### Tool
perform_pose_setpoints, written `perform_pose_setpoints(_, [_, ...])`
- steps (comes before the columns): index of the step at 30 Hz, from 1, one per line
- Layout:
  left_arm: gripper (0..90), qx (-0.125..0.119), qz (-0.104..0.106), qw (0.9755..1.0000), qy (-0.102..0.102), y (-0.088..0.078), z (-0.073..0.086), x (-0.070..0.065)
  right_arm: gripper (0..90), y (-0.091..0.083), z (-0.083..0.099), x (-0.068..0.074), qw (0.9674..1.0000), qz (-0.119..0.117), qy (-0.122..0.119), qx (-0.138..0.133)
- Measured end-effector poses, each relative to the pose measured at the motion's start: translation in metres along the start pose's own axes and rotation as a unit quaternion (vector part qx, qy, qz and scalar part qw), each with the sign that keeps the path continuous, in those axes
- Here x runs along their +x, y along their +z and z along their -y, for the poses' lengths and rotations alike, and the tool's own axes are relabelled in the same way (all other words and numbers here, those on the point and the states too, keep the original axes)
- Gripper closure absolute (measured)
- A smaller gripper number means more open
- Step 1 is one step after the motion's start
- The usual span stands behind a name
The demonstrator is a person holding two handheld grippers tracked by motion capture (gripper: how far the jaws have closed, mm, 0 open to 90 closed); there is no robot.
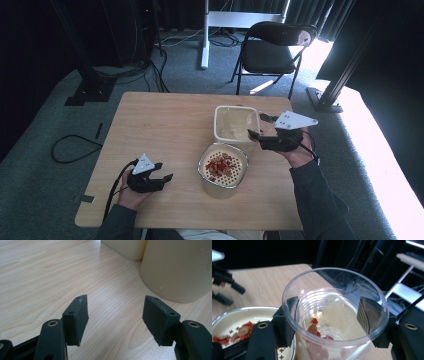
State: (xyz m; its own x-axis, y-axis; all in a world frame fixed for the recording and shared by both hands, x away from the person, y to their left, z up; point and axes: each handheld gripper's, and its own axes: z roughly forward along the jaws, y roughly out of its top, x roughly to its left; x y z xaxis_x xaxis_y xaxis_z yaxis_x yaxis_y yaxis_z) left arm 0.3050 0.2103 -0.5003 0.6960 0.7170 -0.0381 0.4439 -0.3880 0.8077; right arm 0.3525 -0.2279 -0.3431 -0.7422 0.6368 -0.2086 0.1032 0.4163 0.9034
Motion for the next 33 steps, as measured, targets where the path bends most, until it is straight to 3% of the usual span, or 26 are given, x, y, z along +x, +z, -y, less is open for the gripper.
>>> perform_pose_setpoints(13, [38.2,0.003,0.0,1.0,-0.003,0.002,0.001,-0.001,33.2,0.011,0.007,-0.015,0.9988,0.011,0.048,-0.001])
perform_pose_setpoints(22, [38.1,0.005,0.0,1.0,-0.004,0.003,0.003,0.0,33.1,0.022,0.007,-0.026,0.9958,0.013,0.09,-0.008])
perform_pose_setpoints(33, [38.1,0.005,0.002,1.0,-0.003,0.004,0.003,0.0,32.6,0.044,0.001,-0.027,0.9953,0.016,0.095,-0.003])
